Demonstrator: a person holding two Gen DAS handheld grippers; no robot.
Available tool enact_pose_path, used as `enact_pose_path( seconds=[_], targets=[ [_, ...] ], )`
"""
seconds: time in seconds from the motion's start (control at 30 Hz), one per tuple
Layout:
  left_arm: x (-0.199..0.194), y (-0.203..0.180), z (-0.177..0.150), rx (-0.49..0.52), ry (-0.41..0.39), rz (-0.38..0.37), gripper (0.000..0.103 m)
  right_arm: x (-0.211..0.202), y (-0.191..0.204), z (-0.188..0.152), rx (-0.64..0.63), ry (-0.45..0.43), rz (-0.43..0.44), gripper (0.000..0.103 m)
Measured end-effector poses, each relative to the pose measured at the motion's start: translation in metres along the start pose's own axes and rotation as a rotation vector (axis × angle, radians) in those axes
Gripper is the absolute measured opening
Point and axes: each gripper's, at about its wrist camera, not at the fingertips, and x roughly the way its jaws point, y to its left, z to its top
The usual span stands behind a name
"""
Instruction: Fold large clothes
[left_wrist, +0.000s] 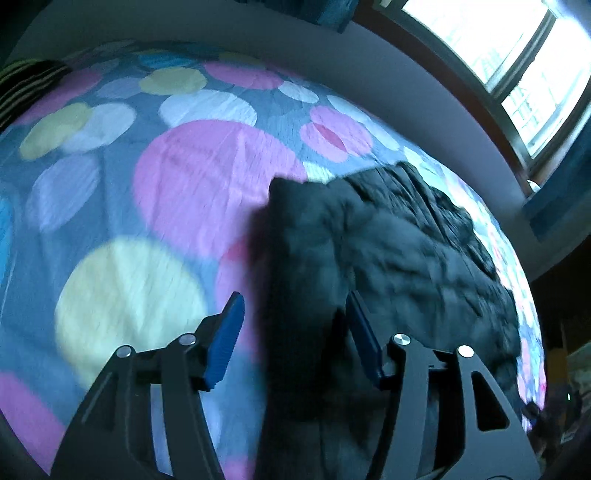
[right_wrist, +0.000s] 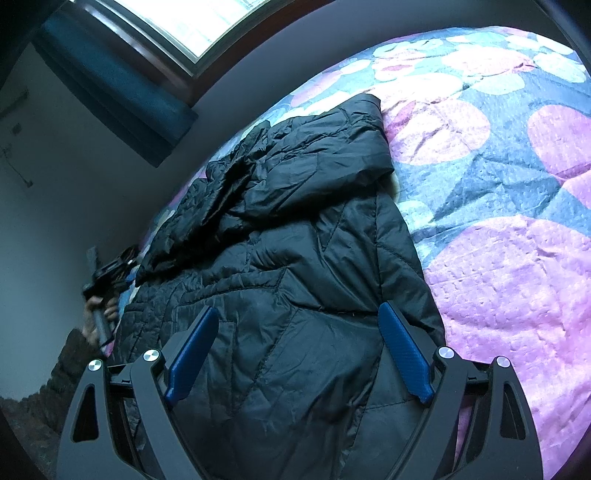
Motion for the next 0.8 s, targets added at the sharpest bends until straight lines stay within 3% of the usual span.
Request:
enact_pose_path(
  seconds=[0.13,0.23,0.43,0.6,0.7,0.8],
  targets=[
    [-0.036,0.012,-0.044,-0.023,0.044,-0.08,0.063,-0.006,0.004,0.003,-0.004,0.007,-0.021,0.087],
    [-0.054,0.021,-0.077,-0.056,0.102,-0.142,0.064,-0.017,0.003,0.005,0.006,-0.005,-0.049,0.087],
    [-0.088,0.03,-0.136,-0.085,0.144,-0.238,0.064,-0.055,-0.016,0.0,0.049,-0.04,-0.118,0.087],
    [-0.104,0.023,-0.168,-0.063,0.167,-0.294,0.064,-0.072,-0.042,-0.022,0.102,0.023,-0.15,0.087],
    [-0.108,0.016,-0.183,-0.052,0.195,-0.336,0.064,-0.079,-0.047,-0.039,0.111,0.057,-0.095,0.087],
    [-0.11,0.01,-0.196,-0.039,0.212,-0.375,0.064,-0.084,-0.041,-0.05,0.099,0.132,0.014,0.087]
  ],
)
